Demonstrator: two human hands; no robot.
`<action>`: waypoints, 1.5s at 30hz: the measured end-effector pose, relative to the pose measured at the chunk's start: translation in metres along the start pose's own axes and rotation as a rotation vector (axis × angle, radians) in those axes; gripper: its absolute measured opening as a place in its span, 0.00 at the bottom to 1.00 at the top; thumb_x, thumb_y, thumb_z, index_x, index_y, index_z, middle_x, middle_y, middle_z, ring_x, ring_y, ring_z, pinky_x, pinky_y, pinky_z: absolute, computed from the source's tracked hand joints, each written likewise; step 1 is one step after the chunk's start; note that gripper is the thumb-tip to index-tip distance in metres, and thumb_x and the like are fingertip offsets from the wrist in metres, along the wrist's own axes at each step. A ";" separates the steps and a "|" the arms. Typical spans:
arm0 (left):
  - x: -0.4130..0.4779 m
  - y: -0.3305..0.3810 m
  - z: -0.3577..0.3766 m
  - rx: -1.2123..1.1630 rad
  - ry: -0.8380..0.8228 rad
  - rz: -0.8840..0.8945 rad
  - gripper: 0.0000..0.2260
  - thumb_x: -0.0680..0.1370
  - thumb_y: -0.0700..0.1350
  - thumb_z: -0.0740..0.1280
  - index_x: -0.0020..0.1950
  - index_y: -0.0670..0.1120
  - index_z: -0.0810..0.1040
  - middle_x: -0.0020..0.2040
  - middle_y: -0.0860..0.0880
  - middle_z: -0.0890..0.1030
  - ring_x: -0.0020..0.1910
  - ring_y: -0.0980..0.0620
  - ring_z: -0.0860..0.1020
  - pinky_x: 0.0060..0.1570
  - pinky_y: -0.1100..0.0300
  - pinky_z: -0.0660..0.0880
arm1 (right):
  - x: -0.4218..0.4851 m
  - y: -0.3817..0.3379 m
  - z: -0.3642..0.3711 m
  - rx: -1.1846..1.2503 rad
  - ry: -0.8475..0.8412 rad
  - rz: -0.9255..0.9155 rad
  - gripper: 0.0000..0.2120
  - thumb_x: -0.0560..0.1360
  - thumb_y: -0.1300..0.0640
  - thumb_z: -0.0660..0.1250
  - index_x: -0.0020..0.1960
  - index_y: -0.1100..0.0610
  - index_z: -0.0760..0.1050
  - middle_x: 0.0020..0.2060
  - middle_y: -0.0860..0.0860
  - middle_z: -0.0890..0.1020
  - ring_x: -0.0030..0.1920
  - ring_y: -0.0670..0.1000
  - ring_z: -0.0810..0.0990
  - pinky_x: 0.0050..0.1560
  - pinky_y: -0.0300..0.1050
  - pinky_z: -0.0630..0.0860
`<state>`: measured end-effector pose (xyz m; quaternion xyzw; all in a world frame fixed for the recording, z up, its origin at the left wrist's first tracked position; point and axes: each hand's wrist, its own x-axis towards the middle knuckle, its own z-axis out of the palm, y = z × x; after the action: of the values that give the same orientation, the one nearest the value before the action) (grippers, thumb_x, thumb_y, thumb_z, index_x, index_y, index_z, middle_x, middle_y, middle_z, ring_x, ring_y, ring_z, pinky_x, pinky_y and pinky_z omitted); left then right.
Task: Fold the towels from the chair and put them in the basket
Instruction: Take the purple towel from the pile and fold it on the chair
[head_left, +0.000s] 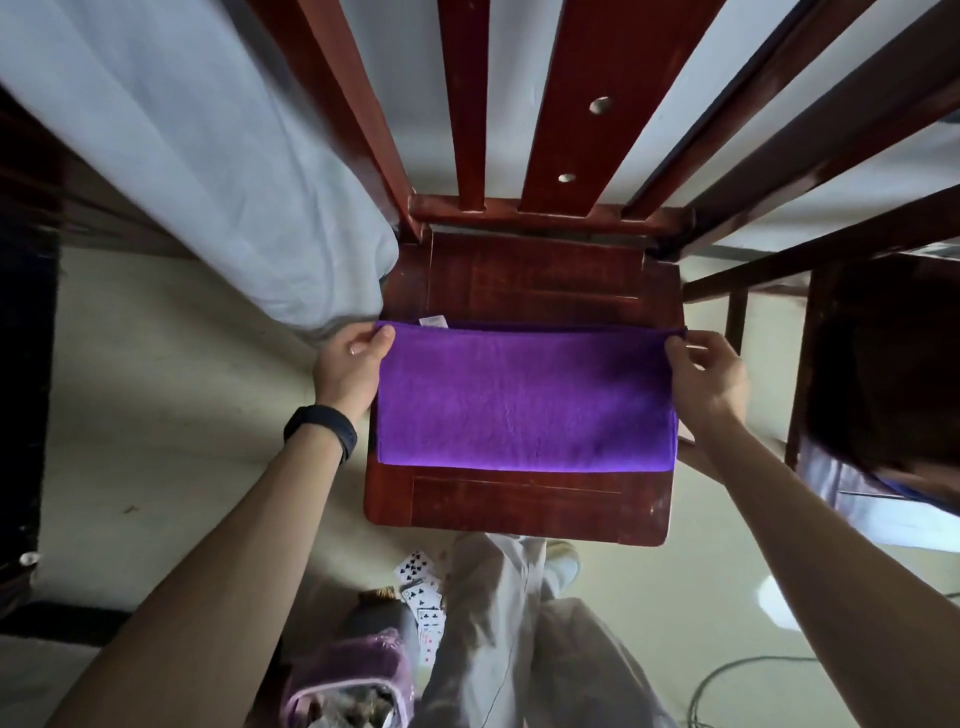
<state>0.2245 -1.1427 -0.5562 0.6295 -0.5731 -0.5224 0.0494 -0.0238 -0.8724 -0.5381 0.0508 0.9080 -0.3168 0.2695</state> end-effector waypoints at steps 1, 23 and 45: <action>0.002 0.000 0.003 0.008 0.018 0.002 0.08 0.75 0.52 0.71 0.49 0.50 0.82 0.26 0.60 0.73 0.38 0.53 0.75 0.49 0.53 0.75 | 0.002 0.000 0.002 -0.003 0.005 0.001 0.09 0.79 0.47 0.65 0.56 0.49 0.78 0.47 0.47 0.82 0.47 0.52 0.80 0.46 0.43 0.71; -0.047 -0.030 0.048 0.798 0.267 0.667 0.22 0.75 0.54 0.66 0.67 0.45 0.73 0.64 0.42 0.73 0.60 0.39 0.73 0.54 0.44 0.72 | -0.036 0.026 0.034 -0.520 0.216 -0.650 0.20 0.76 0.50 0.64 0.65 0.56 0.75 0.64 0.58 0.75 0.63 0.61 0.71 0.58 0.58 0.70; -0.017 0.034 0.129 1.294 -0.172 1.080 0.31 0.76 0.53 0.60 0.79 0.57 0.55 0.81 0.46 0.49 0.80 0.43 0.49 0.73 0.36 0.46 | -0.118 0.119 0.028 -0.672 0.089 -0.350 0.34 0.73 0.36 0.63 0.76 0.48 0.67 0.67 0.56 0.73 0.66 0.61 0.70 0.64 0.59 0.67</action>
<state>0.1135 -1.0718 -0.5816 0.1316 -0.9829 -0.0422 -0.1217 0.1210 -0.7858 -0.5601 -0.1826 0.9670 -0.0401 0.1731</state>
